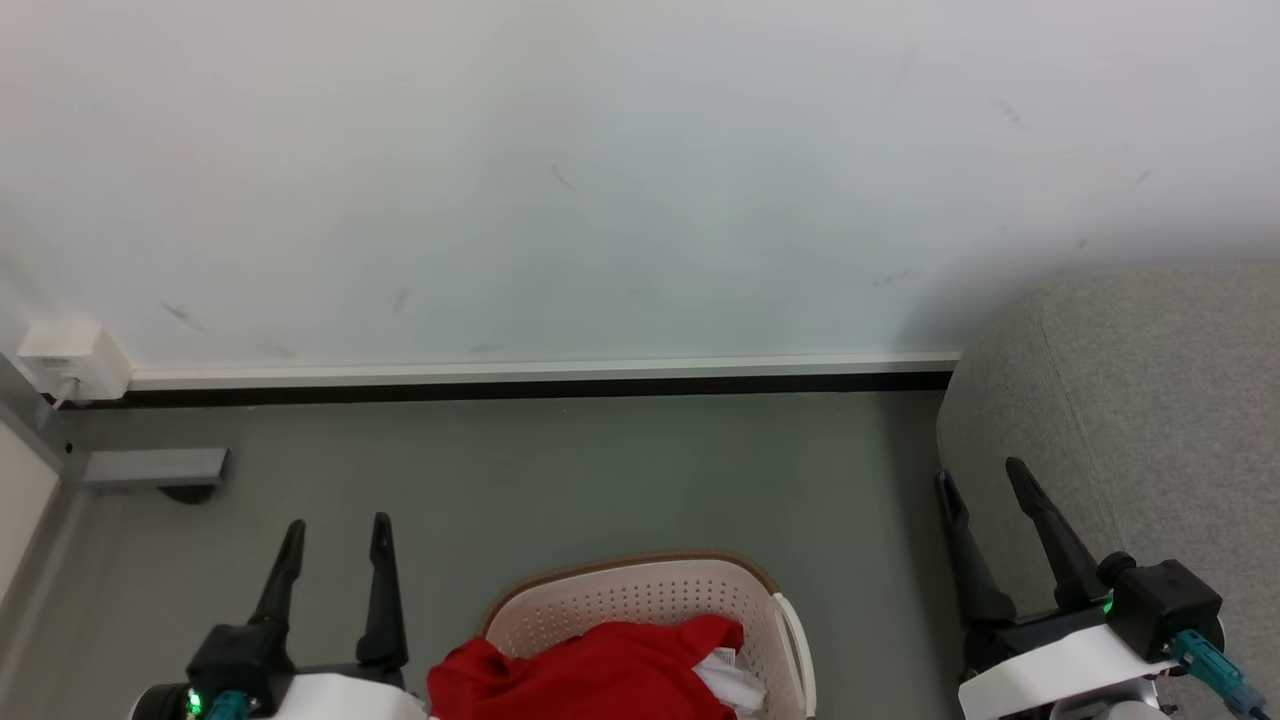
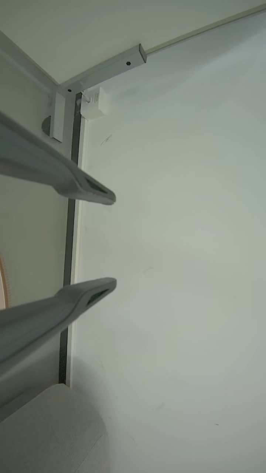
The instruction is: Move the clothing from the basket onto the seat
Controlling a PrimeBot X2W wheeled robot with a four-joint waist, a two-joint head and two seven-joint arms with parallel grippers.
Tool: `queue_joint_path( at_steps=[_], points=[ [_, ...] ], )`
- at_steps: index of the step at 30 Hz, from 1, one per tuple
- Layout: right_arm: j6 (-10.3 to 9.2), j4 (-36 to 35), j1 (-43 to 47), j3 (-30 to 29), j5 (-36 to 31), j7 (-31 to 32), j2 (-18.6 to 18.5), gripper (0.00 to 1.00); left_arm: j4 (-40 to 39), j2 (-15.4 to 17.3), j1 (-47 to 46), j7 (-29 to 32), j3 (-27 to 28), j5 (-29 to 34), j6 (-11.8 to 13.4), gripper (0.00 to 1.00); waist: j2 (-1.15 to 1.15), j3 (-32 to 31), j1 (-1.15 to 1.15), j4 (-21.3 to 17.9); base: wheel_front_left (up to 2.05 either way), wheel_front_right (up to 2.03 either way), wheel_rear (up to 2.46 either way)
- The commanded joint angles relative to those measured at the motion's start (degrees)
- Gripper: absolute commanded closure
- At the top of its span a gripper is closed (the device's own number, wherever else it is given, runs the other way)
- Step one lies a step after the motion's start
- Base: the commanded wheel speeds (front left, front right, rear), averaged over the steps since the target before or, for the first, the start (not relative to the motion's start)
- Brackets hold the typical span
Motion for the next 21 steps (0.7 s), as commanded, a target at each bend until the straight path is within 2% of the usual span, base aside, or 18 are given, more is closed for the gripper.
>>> queue_joint_path(
  at_steps=[1,13,21],
  points=[
    [-0.12,-0.28,-0.84,-0.01,-0.1,-0.18,-0.5,0.0,0.0,0.36,-0.59,-0.02,0.04,-0.36,-0.09,0.0,0.0,1.04,0.0,-0.42,0.0,0.0,0.0],
    [-0.12,-2.09,-3.88,-1.18,0.1,-0.18,-0.35,0.0,-0.47,0.35,-4.72,-0.02,-0.18,0.37,0.21,0.0,0.0,9.02,0.0,-2.47,0.0,0.0,0.0],
    [-0.12,-3.61,-6.8,-2.26,0.31,-0.18,0.19,0.0,4.62,0.35,-10.47,-0.02,-2.54,-0.83,-2.02,0.0,0.0,16.09,0.0,-4.2,0.0,0.0,0.0]
  ],
)
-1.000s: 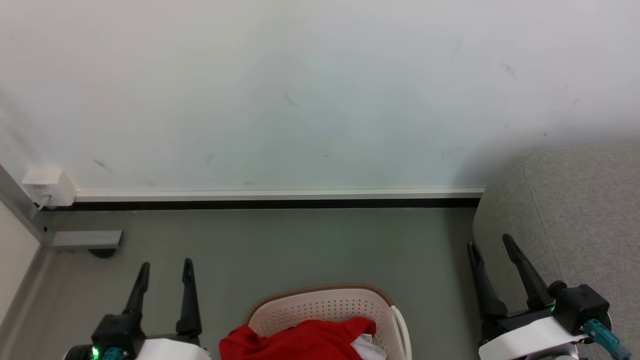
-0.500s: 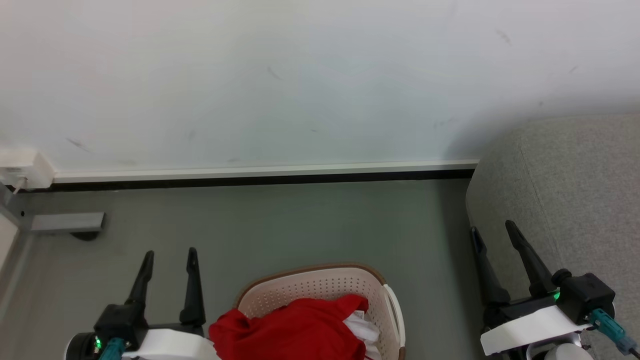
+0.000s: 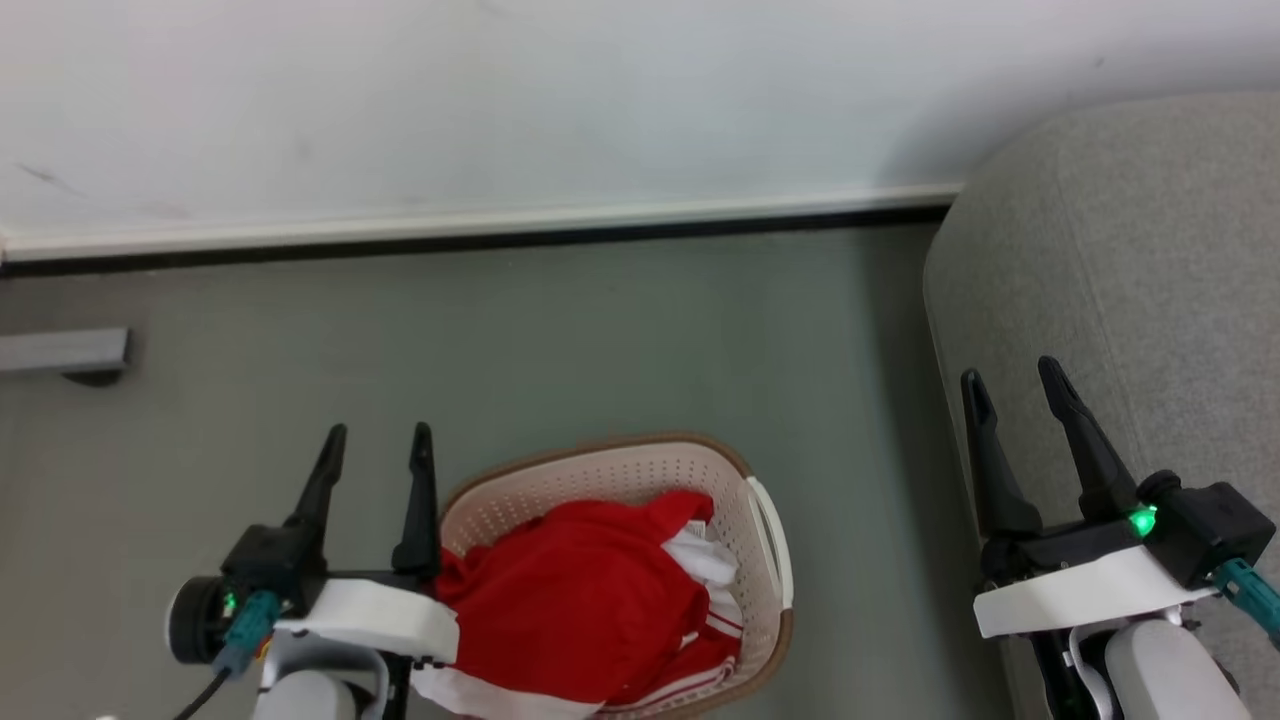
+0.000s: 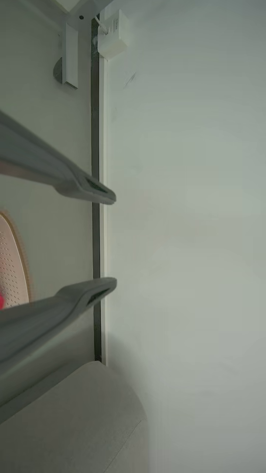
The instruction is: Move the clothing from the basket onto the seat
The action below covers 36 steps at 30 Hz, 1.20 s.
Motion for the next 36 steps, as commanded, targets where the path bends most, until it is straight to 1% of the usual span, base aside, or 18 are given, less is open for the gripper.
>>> queue_joint_path(
  at_steps=[1,9,11,14,18,24,31,36],
  points=[
    [-0.12,-0.45,-1.14,-0.2,0.29,-0.16,-0.09,0.0,2.1,0.34,-1.59,-0.02,-0.24,-0.87,-0.47,0.0,0.0,2.98,-0.01,-1.37,0.0,0.0,0.0],
    [-0.12,-2.64,-3.52,-1.48,0.68,-0.16,-0.07,0.0,11.72,0.37,-8.39,-0.02,-2.36,0.21,-1.68,0.0,0.0,8.36,-0.01,-4.1,0.0,0.0,0.0],
    [-0.12,-2.94,-3.78,-1.44,0.82,-0.16,-0.06,0.0,13.05,0.43,-9.18,-0.02,-2.62,0.54,-1.87,0.0,0.0,9.06,-0.01,-4.41,0.0,0.0,0.0],
    [-0.12,-3.91,-4.64,-1.47,1.14,-0.1,0.04,0.0,17.98,0.79,-12.14,-0.02,-3.39,0.82,-2.86,0.0,0.0,11.45,-0.01,-5.35,0.0,0.0,0.0],
    [-0.12,-4.85,-5.93,-1.57,1.54,-0.09,0.27,0.0,26.15,1.06,-17.09,0.42,-4.82,0.75,-5.1,0.0,0.0,14.68,-0.01,-6.62,0.0,0.0,0.0],
    [-0.12,-5.93,-7.78,-1.75,1.69,-0.09,0.93,0.0,37.66,2.25,-24.55,3.51,-6.99,2.05,-6.22,0.0,0.0,18.97,-0.01,-8.58,0.0,0.0,0.0],
    [-0.12,-7.04,-9.75,-1.67,2.14,-0.09,1.66,0.0,49.7,3.85,-31.86,9.3,-9.54,3.72,-7.31,0.0,0.0,23.34,-0.01,-11.17,0.0,0.0,0.0],
    [-0.12,-7.43,-10.85,-1.54,2.68,-0.09,2.15,0.0,55.84,4.64,-36.56,14.2,-10.4,4.21,-5.73,0.0,0.0,26.17,-0.01,-13.03,0.0,0.0,0.0]
  ],
)
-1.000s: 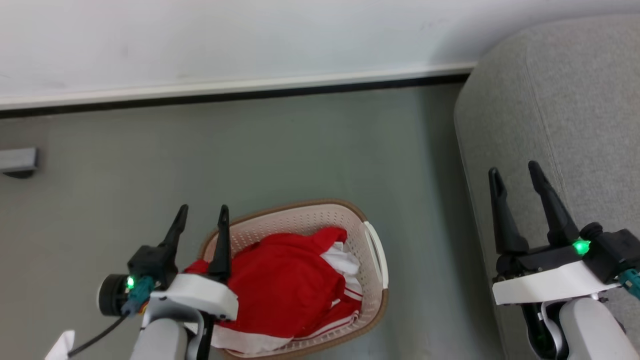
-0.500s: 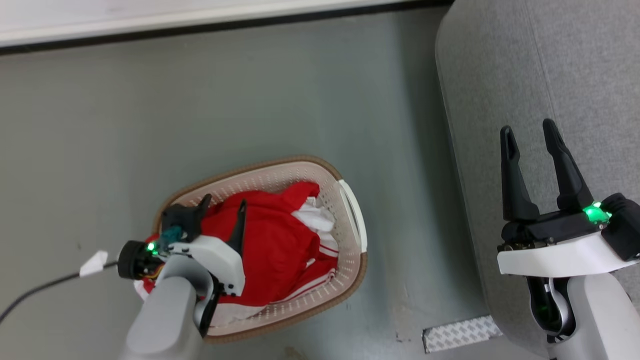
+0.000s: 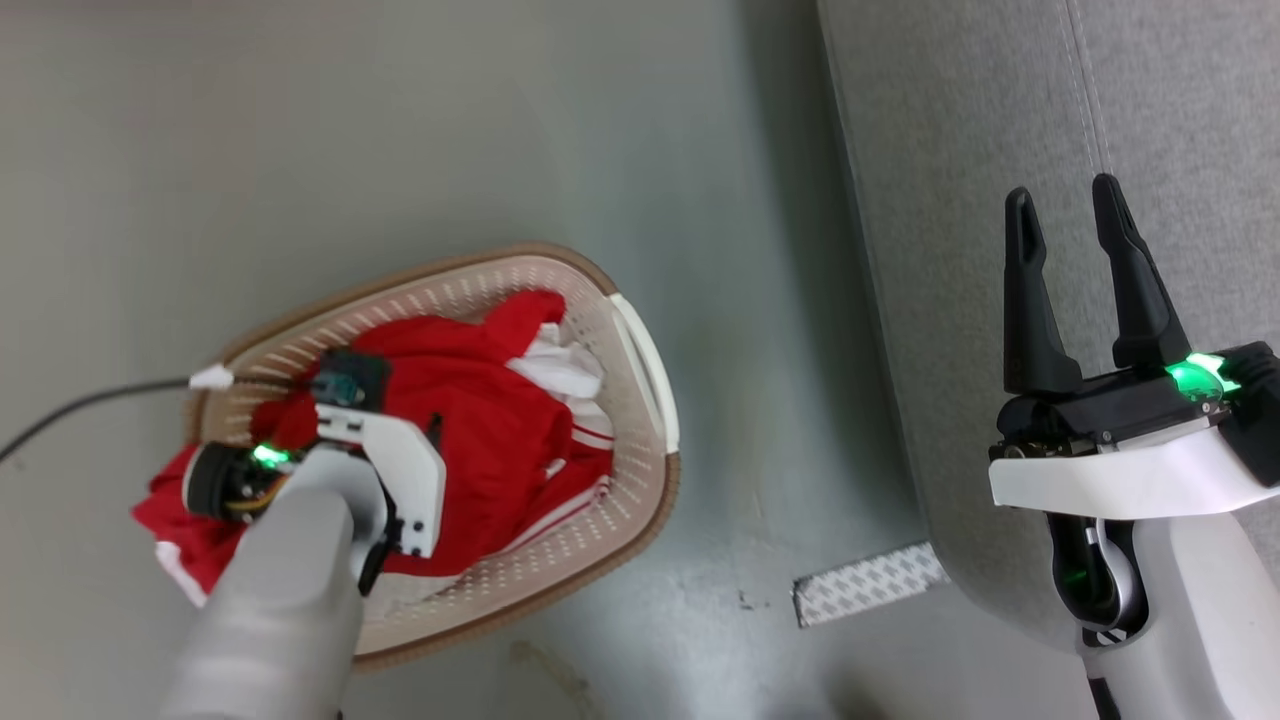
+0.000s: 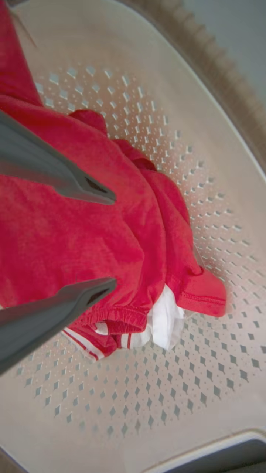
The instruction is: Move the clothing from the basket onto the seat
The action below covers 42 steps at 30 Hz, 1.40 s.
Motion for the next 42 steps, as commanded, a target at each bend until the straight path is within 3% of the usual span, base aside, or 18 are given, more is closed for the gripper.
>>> queue_joint_path(
  at_steps=[1,7,13,20,34,35,36,37,38,42],
  points=[
    [-0.12,-0.31,-0.92,0.12,0.21,-0.01,0.24,0.0,0.68,0.7,-1.47,0.71,-0.26,0.72,0.56,0.0,0.0,1.74,-0.01,-1.42,0.0,0.0,0.0],
    [-0.12,-0.86,-1.75,0.79,0.97,-0.01,0.5,0.0,3.07,2.26,-5.97,4.73,-1.84,2.36,3.52,0.0,0.0,5.57,-0.01,-3.49,0.0,0.0,0.0],
    [-0.12,-1.75,-2.57,1.2,2.63,0.0,0.52,0.0,4.17,3.94,-8.89,8.49,-2.38,2.37,4.5,0.0,0.0,9.27,-0.01,-5.09,0.0,0.0,0.0],
    [-0.12,-2.66,-1.53,1.71,3.83,0.0,0.53,0.0,4.81,4.28,-8.57,13.39,-3.35,1.49,1.17,0.0,0.0,11.79,-0.01,-6.72,0.0,0.0,0.0],
    [-0.12,-3.27,-0.98,1.55,2.03,0.0,0.53,0.0,5.16,4.38,-9.06,17.18,-7.68,3.32,-0.61,0.0,0.0,14.57,-0.01,-6.47,0.0,0.0,0.0],
    [-0.12,-3.34,-0.81,1.41,1.9,0.0,0.53,0.0,5.17,4.36,-9.16,17.4,-7.84,3.25,-0.74,0.04,0.0,14.67,-0.01,-6.33,0.0,0.0,0.0],
    [-0.12,-3.41,-0.75,1.29,1.74,0.0,0.53,0.0,5.19,4.34,-9.28,17.45,-8.0,3.18,-0.79,0.28,0.0,14.77,-0.01,-6.19,0.0,0.0,0.0],
    [-0.12,-3.41,-0.73,1.19,1.64,0.0,0.53,0.0,5.2,4.32,-9.46,17.41,-8.13,3.07,-0.95,0.58,0.0,14.86,-0.01,-6.06,0.0,0.0,0.0],
    [-0.12,-3.39,-0.75,1.13,1.61,0.0,0.53,0.0,5.21,4.29,-9.66,17.19,-8.2,2.84,-1.0,1.0,0.0,14.94,-0.01,-5.96,0.0,0.0,0.0],
    [-0.12,-3.29,-1.64,1.46,1.74,0.0,0.53,0.0,5.18,4.51,-10.13,15.27,-8.42,2.02,-1.36,1.0,0.0,14.9,-0.01,-5.84,0.0,0.0,0.0]
  ],
)
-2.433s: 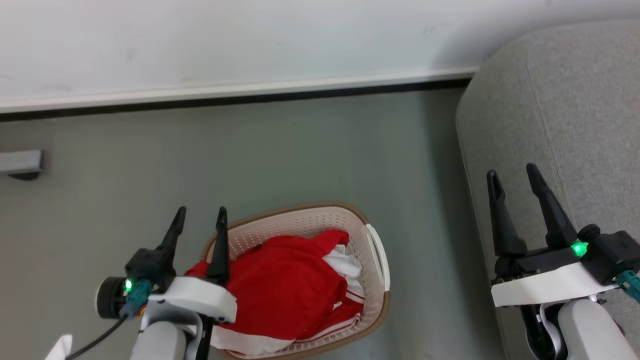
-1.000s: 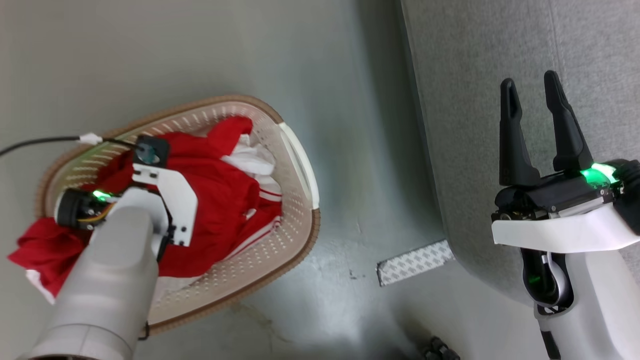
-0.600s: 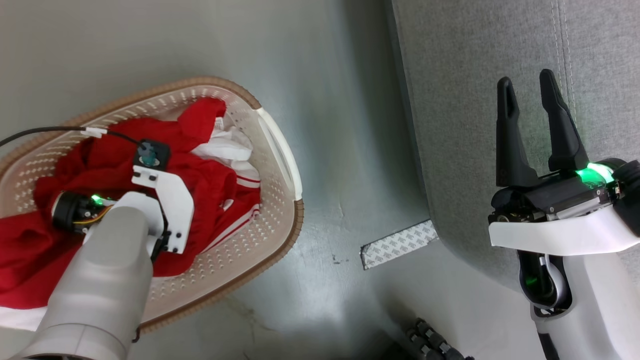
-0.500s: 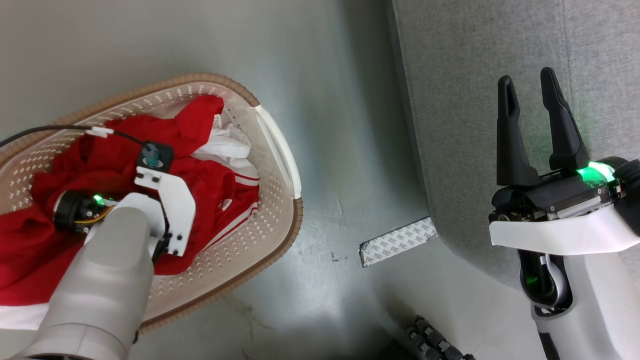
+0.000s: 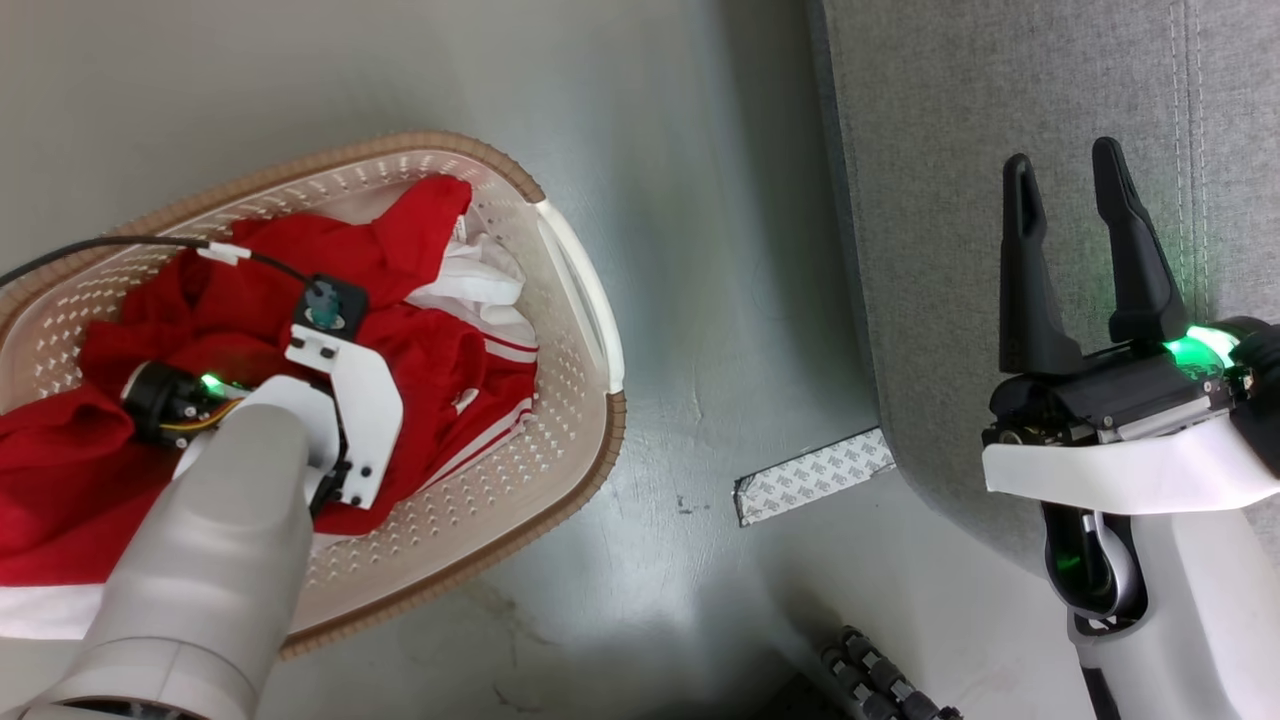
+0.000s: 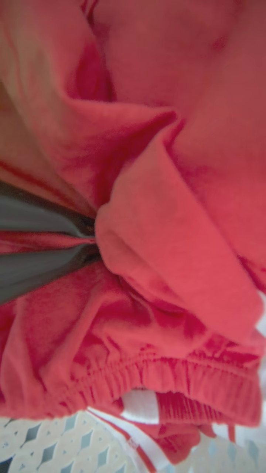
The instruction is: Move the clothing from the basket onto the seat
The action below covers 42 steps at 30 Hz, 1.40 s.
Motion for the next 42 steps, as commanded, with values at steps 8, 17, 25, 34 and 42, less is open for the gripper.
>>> queue_joint_path(
  at_steps=[8,17,25,34,42],
  points=[
    [-0.12,1.12,-2.02,1.16,1.15,0.02,0.15,0.0,0.2,0.94,1.13,-4.59,0.32,-2.44,-0.08,1.0,0.0,-3.87,0.0,-0.44,0.0,0.0,0.0],
    [-0.12,2.41,-0.35,0.19,-0.57,0.02,0.13,0.0,0.2,-2.5,5.44,-9.81,0.61,-5.03,-0.71,1.0,0.0,-13.83,0.0,1.72,0.0,0.0,0.0],
    [-0.12,4.82,2.75,-0.96,-2.93,0.02,-1.15,0.0,0.2,-6.25,11.06,-17.84,0.45,-8.16,-1.74,1.0,0.0,-26.91,0.0,6.34,0.0,0.0,0.0],
    [-0.12,7.91,8.12,-0.48,-2.47,0.02,-3.55,0.0,-3.23,-7.93,18.4,-25.75,-1.25,-14.83,-2.2,1.0,0.0,-41.43,0.0,11.89,0.0,0.0,0.0],
    [-0.12,9.44,12.46,-0.07,-1.72,0.03,-4.47,0.0,-13.65,-7.89,22.83,-28.24,-8.04,-23.04,-2.12,1.0,0.0,-49.31,0.0,16.12,0.0,0.0,0.0]
  ],
)
